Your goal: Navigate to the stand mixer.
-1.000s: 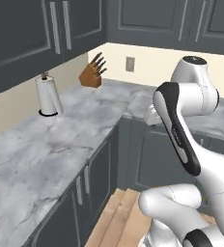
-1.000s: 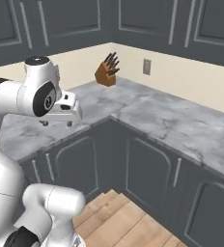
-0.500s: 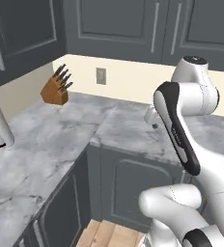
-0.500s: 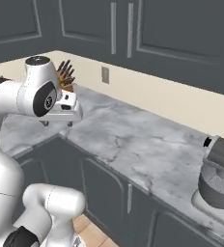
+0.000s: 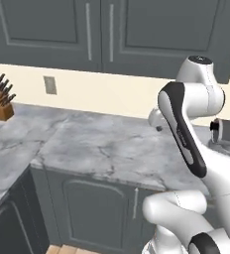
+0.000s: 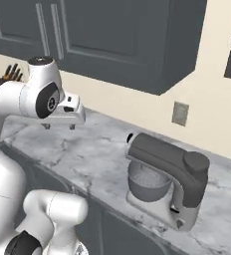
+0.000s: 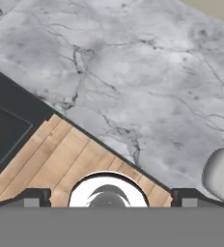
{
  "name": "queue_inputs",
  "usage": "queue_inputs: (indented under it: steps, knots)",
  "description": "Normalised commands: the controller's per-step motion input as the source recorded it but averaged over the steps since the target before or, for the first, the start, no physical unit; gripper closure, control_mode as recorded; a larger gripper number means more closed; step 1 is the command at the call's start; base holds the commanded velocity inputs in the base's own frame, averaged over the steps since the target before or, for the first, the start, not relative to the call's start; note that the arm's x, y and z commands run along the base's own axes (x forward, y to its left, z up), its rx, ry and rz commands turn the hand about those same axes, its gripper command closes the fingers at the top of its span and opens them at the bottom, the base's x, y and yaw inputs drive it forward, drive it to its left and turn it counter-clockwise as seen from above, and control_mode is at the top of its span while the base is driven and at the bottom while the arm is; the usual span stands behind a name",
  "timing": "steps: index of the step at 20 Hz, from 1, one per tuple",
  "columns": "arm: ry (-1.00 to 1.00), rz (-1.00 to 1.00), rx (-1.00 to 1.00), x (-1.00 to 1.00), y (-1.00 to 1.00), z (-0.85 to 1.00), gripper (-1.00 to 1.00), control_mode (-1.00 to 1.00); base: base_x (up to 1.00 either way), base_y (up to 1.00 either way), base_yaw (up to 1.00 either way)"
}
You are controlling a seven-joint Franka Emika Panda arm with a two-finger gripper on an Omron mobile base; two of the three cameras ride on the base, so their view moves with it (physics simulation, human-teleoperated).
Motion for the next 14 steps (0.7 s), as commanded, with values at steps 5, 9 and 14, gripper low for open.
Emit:
queue_inputs:
  steps: [5, 9, 14]
  knots:
    - [0.0, 0.0, 0.0, 0.0, 0.0, 0.0, -1.0, 1.0, -0.19, 0.0, -0.55]
    - [0.0, 0.0, 0.0, 0.0, 0.0, 0.0, -1.0, 1.0, 0.13, -0.46, -0.49]
    - [0.0, 0.0, 0.0, 0.0, 0.0, 0.0, -1.0, 1.0, -0.67, -0.62, -0.29]
